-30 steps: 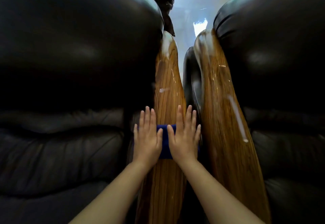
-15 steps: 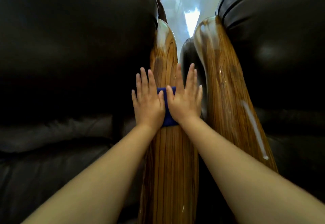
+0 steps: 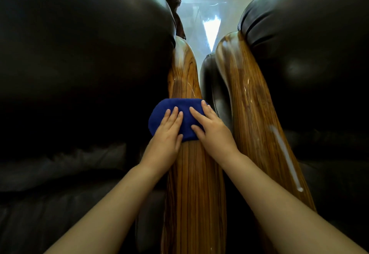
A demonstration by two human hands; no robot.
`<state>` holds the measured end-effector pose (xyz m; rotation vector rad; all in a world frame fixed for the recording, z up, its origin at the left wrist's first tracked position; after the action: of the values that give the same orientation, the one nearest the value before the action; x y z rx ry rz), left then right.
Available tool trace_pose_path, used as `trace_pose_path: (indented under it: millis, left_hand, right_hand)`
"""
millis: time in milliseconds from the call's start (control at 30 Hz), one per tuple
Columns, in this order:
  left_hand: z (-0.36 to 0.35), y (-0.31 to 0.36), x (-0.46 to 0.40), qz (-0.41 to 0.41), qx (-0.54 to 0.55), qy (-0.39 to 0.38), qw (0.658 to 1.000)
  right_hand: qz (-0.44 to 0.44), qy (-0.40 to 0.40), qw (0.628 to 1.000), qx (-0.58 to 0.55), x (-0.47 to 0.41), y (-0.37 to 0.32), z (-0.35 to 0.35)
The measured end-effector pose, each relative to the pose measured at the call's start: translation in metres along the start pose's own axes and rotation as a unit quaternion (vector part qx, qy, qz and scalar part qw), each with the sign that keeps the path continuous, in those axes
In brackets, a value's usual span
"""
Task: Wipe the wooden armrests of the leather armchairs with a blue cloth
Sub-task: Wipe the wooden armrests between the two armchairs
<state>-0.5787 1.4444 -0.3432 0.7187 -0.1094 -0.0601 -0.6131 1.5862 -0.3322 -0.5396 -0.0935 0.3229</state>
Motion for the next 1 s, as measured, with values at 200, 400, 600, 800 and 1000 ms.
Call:
trace_pose_path:
  millis: [200, 400, 600, 800, 1000]
  left_hand:
    - [0.018, -0.002, -0.06, 0.003, -0.036, -0.011, 0.999]
    - [0.035, 0.0, -0.098, -0.012, -0.105, 0.009, 0.994]
    - [0.037, 0.015, -0.093, -0.018, -0.152, 0.095, 0.984]
    - [0.026, 0.026, -0.056, -0.034, -0.152, 0.1, 0.983]
    - [0.061, 0.054, -0.011, -0.008, -0.124, -0.075, 0.989]
  right_hand:
    - [-0.035, -0.005, 0.998, -0.045, -0.057, 0.004, 0.009]
    - [-0.054, -0.014, 0.996, -0.069, -0.097, 0.011, 0.017]
    - [-0.051, -0.046, 0.995, -0.079, -0.096, 0.016, 0.02]
    - [-0.028, 0.023, 0.998, -0.052, -0.042, 0.018, 0.023]
    - [-0.039, -0.111, 0.992, -0.043, 0.005, 0.007, 0.066]
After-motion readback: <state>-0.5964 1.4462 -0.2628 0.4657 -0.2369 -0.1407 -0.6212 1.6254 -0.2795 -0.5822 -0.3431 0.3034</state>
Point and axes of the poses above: each hand's wrist, its own x-axis away from the middle knuckle, its own z-axis out of the back of the hand, y = z × x, the point moved 1 cm from there along -x, towards the middle knuckle, and after that the axes turned 2 degrees about z, right-handed, at the moved point
